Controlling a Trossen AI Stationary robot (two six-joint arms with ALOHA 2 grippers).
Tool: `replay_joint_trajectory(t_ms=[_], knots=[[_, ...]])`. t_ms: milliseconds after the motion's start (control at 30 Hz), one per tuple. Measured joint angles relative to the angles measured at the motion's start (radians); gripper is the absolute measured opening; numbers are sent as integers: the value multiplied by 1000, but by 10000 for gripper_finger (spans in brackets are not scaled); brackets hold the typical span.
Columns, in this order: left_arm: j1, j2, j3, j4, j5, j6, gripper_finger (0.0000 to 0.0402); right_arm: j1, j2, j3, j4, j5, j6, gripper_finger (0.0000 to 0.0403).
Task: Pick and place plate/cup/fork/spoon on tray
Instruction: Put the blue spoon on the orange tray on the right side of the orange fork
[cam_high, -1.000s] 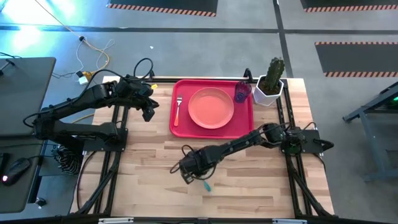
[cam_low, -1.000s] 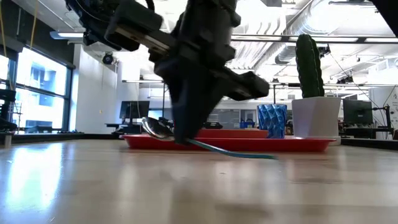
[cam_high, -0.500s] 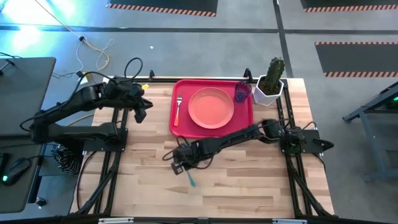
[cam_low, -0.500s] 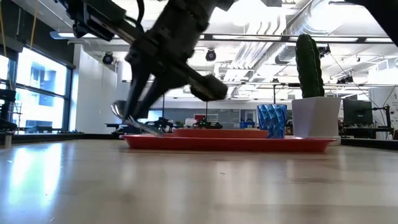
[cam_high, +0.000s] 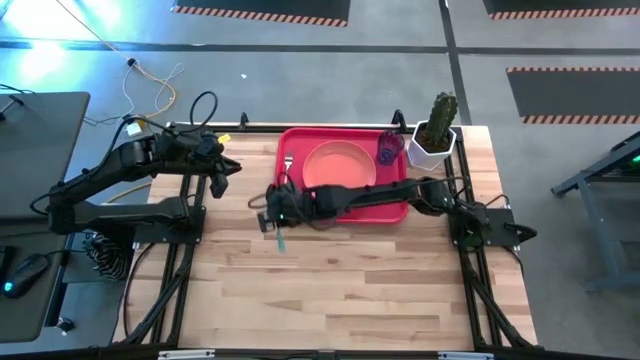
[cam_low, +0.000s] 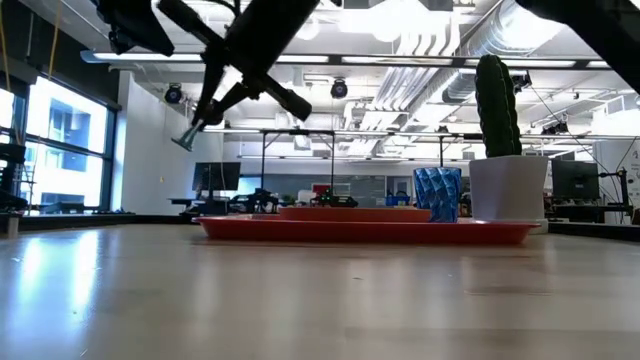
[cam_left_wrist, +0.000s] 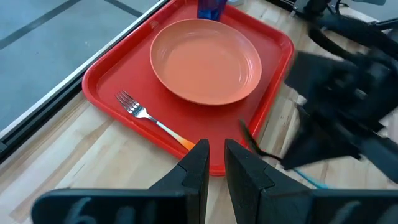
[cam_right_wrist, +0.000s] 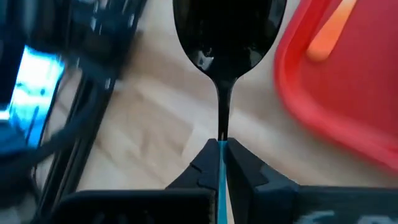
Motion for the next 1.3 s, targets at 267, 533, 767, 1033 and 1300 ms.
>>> replay_joint_trajectory(t_ms=[267, 533, 767, 1033, 1300], knots=[[0, 0, 0, 0, -5, 0, 42, -113, 0, 11, -1, 20, 13, 0], [0, 0, 0, 1, -8, 1, 42, -183, 0, 22, -10, 18, -21, 0], [0, 0, 0, 1, -11, 32, 42, -247, 1, 136, -96, 56, -88, 0], [1, 0, 0, 2, -12, 37, 42, -319, -2, 171, -158, 46, -84, 0], [1, 0, 0, 2, -11, 43, 42, -328, 27, 164, -201, 17, -20, 0]])
